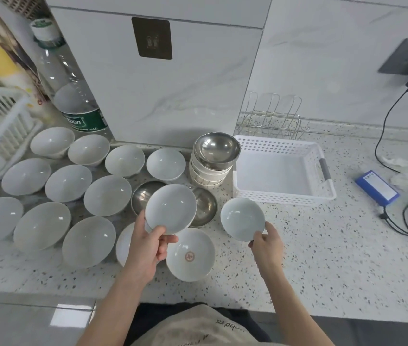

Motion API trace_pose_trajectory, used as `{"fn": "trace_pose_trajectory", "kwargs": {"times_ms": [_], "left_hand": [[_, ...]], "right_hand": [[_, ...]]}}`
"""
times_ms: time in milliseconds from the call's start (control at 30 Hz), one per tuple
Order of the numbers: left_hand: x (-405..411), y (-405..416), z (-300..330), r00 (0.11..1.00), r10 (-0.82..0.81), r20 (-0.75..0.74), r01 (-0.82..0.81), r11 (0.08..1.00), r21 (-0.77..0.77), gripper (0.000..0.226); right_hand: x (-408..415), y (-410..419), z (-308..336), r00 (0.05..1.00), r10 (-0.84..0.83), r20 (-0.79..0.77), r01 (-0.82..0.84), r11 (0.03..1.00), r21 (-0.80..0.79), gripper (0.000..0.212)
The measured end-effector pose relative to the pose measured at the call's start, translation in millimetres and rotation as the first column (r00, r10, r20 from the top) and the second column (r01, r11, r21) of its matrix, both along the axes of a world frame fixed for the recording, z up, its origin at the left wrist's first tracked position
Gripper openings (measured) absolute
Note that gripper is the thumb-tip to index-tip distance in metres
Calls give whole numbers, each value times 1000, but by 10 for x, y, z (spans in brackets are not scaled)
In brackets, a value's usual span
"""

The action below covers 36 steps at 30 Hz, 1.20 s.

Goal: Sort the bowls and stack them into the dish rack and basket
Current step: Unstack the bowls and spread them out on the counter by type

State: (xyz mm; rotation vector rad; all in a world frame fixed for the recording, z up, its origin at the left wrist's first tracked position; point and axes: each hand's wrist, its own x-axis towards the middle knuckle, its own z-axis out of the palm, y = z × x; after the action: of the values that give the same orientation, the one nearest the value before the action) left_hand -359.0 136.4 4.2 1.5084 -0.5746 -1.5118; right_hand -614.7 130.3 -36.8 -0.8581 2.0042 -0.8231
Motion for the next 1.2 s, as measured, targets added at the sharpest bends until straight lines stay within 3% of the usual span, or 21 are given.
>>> {"fn": "trace_pose_trajectory", "kwargs": {"times_ms": [367, 867, 1200], "left_hand": [[-33, 169, -46, 999, 26, 25, -26, 1000, -1, 62], [9, 257, -23, 1000, 20, 21, -20, 1000, 18, 59], [-39, 288, 28, 997, -49, 59, 49, 999, 14, 60]], "right_hand": [[13, -54, -21, 998, 59, -14, -59, 998, -6, 47], [67, -128, -62, 999, 14, 38, -13, 1000, -15, 46], [16, -71, -66, 988, 5, 157, -1, 1000, -24, 46]]}}
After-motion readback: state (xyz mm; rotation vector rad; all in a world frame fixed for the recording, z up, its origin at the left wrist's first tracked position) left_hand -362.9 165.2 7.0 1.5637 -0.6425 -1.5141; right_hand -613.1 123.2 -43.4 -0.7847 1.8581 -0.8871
